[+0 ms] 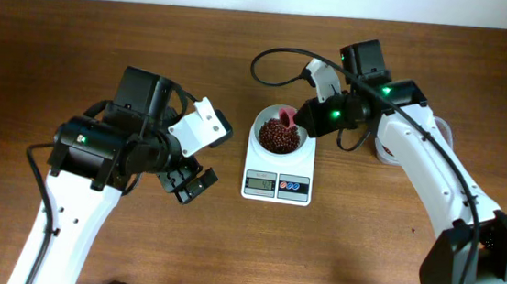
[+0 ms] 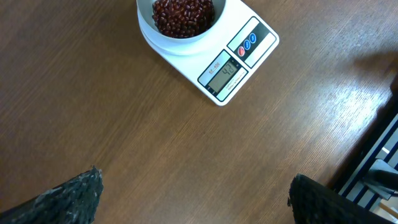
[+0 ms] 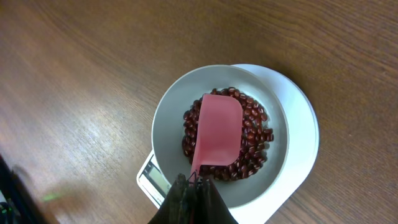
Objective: Scoop and weigh 50g on scale
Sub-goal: 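Tilt the scoop to pour beans into the white bowl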
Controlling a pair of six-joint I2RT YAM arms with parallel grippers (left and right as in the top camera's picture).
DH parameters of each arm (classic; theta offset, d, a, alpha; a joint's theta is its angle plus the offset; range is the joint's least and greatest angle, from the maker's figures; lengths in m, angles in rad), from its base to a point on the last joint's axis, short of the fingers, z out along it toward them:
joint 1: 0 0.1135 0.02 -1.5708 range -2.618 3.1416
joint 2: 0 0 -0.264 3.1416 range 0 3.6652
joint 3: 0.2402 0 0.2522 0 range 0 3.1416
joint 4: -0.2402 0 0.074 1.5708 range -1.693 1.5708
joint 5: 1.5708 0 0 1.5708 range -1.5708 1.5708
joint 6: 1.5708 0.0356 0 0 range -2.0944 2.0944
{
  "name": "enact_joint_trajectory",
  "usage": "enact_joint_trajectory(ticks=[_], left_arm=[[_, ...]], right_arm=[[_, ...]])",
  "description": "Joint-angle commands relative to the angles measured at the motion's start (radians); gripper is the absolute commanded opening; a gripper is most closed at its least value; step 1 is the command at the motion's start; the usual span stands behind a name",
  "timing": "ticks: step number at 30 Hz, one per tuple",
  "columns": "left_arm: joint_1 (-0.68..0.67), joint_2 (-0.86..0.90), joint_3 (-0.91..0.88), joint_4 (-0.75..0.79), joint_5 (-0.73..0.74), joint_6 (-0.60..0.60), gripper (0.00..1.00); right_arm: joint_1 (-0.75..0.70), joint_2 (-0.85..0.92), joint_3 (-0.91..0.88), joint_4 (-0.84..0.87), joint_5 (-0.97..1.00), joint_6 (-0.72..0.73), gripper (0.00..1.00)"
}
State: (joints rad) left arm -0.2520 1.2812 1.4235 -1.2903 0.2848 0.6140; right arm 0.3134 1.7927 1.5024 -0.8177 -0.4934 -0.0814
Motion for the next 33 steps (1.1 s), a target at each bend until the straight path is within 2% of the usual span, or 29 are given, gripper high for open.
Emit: enact_joint_trajectory(ticks=[1,13,18,33], left_arm=[[0.006,0.001,0.013,0.002,0.015,0.02,0.99],[0.006,0.001,0.013,0.002,0.015,0.02,0.99],[0.006,0.001,0.013,0.002,0.015,0.02,0.99],[0.006,0.001,0.013,0.002,0.015,0.02,0.99]], right_arm=[[0.008,-0.037,0.02,-0.006,0.008,0.012,0.04],[0.021,-0.044,0.021,-0.014,0.013,0.012,0.04],[0.08,-0.055,0.022,-0.028,0.177,0.012,0.04],[0.08,-0.055,0.022,-0.032,0.177,0.012,0.04]])
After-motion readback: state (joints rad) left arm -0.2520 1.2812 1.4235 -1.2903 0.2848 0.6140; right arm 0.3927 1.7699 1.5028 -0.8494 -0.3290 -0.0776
